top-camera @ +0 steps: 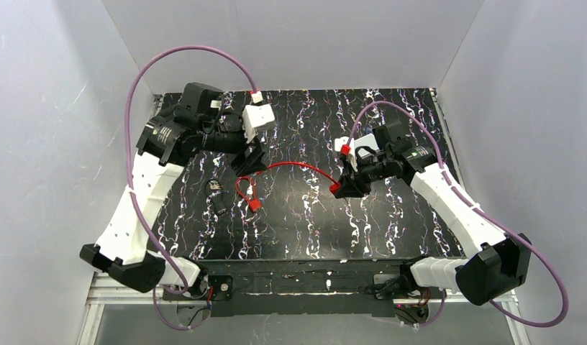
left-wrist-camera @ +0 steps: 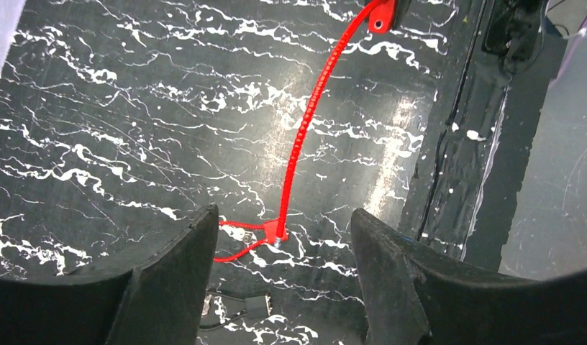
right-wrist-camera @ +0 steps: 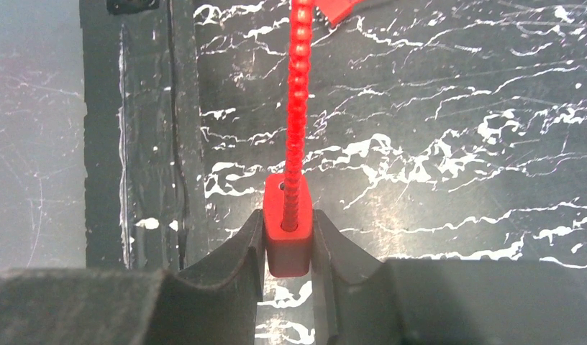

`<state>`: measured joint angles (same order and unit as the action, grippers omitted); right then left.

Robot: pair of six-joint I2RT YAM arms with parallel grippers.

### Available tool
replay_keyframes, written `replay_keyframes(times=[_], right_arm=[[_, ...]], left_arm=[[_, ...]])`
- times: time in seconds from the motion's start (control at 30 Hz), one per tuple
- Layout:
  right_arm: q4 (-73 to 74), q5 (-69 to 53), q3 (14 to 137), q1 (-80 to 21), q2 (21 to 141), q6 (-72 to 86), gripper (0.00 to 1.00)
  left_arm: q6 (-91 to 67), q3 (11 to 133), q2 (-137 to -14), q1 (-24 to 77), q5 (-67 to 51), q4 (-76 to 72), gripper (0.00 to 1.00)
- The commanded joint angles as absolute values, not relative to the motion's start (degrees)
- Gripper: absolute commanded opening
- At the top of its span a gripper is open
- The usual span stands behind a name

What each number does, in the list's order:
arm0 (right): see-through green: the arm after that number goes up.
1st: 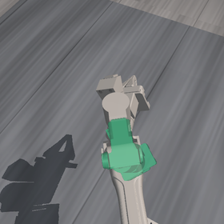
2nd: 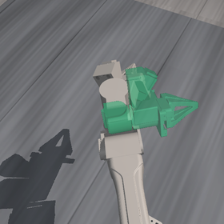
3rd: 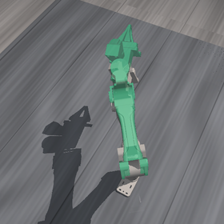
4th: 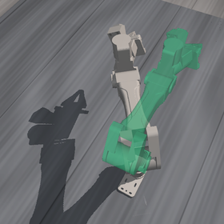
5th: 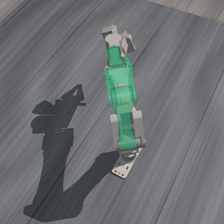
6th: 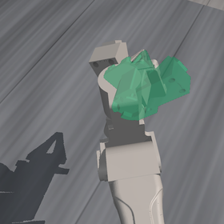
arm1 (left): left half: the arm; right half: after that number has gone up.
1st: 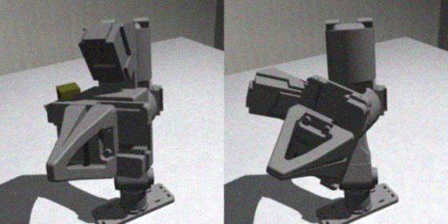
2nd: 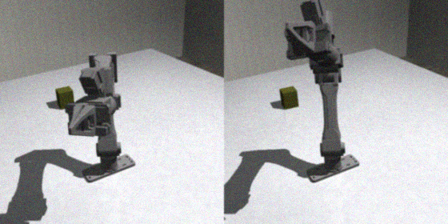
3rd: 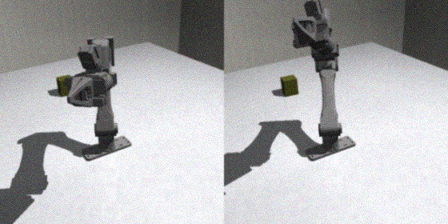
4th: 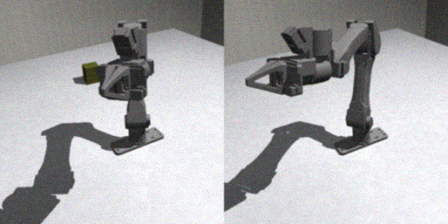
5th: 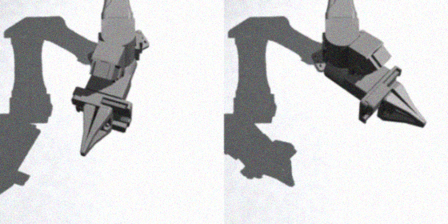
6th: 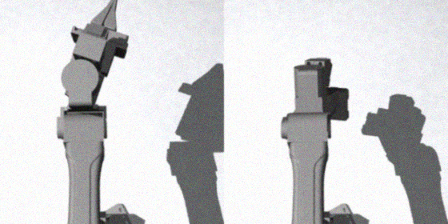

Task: Lock with the key
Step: Pick up the lock from the center of the board, then lock the lock.

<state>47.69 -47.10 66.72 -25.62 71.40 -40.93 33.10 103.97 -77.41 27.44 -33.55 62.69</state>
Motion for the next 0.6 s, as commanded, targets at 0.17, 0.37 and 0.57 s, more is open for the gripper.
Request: replay_keyframes(times=[0.17, 0.37, 0.57], right_arm=[[50.2, -47.7, 70.2, -26.8, 69.8, -42.6, 0.01], [49.0, -47.7, 70.2, -27.4, 69.3, -40.9, 0.01], [48.0, -47.4, 70.5, -27.9, 69.0, -39.6, 0.01]], left_arm=[[38.2, 105.9, -81.8, 27.7, -34.1, 70.4, 0.6], [39.1, 103.5, -82.6, 28.9, -33.4, 71.1, 0.52], [40.5, 102.5, -83.7, 30.3, -32.1, 72.7, 0.43]])
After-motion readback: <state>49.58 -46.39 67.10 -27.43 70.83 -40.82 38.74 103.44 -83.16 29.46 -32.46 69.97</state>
